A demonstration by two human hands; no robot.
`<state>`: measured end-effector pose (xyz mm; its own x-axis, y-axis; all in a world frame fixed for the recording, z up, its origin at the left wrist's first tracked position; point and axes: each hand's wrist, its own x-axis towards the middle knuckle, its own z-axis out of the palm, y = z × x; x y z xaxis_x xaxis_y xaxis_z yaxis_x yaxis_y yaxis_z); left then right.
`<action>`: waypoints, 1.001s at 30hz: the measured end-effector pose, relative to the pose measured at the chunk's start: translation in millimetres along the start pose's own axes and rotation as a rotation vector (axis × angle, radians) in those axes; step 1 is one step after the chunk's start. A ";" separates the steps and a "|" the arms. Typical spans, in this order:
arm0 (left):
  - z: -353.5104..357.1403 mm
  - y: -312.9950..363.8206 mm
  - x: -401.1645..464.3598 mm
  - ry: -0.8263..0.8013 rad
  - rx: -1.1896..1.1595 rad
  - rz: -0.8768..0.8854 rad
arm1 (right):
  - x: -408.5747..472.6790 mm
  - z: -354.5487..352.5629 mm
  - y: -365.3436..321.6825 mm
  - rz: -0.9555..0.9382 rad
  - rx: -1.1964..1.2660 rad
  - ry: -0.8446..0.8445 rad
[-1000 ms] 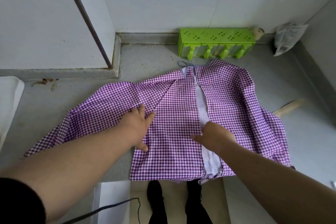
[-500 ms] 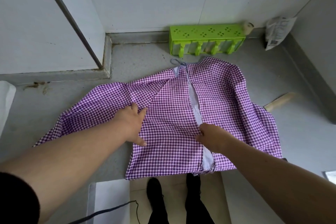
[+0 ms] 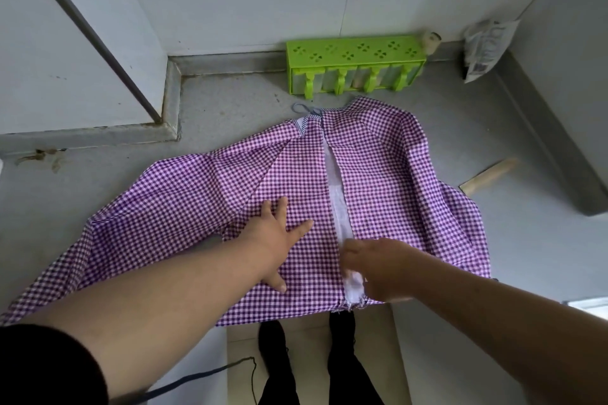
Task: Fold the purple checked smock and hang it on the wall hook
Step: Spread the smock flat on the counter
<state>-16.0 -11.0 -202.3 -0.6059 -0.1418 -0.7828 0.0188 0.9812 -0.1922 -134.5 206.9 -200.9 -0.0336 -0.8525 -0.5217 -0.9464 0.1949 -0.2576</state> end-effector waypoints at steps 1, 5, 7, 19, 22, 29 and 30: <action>-1.1 0.4 0.7 -0.014 -0.001 -0.002 | -2.9 4.0 1.8 -0.057 -0.060 -0.049; -3.0 3.4 5.2 -0.049 0.010 -0.012 | -4.3 5.9 7.9 -0.164 -0.196 -0.146; -2.8 3.5 5.3 -0.049 0.003 -0.010 | -5.4 -2.2 9.3 -0.188 -0.220 -0.142; -6.8 6.0 1.7 -0.058 -0.050 -0.022 | 15.6 6.2 -13.0 -0.398 -0.215 0.249; -3.6 5.4 2.6 -0.043 -0.051 -0.010 | 17.4 8.4 -14.3 -0.101 -0.073 0.262; -28.0 -0.8 6.4 0.184 -0.121 -0.002 | 9.5 22.4 -4.8 0.408 0.219 0.163; -32.7 0.4 10.0 0.225 -0.155 0.010 | 10.2 26.2 -3.9 0.382 0.203 0.153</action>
<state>-48.1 -7.8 -190.9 -0.7682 -0.1160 -0.6296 -0.0858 0.9932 -0.0783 -122.8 210.2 -226.5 -0.4298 -0.7597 -0.4880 -0.7754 0.5875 -0.2316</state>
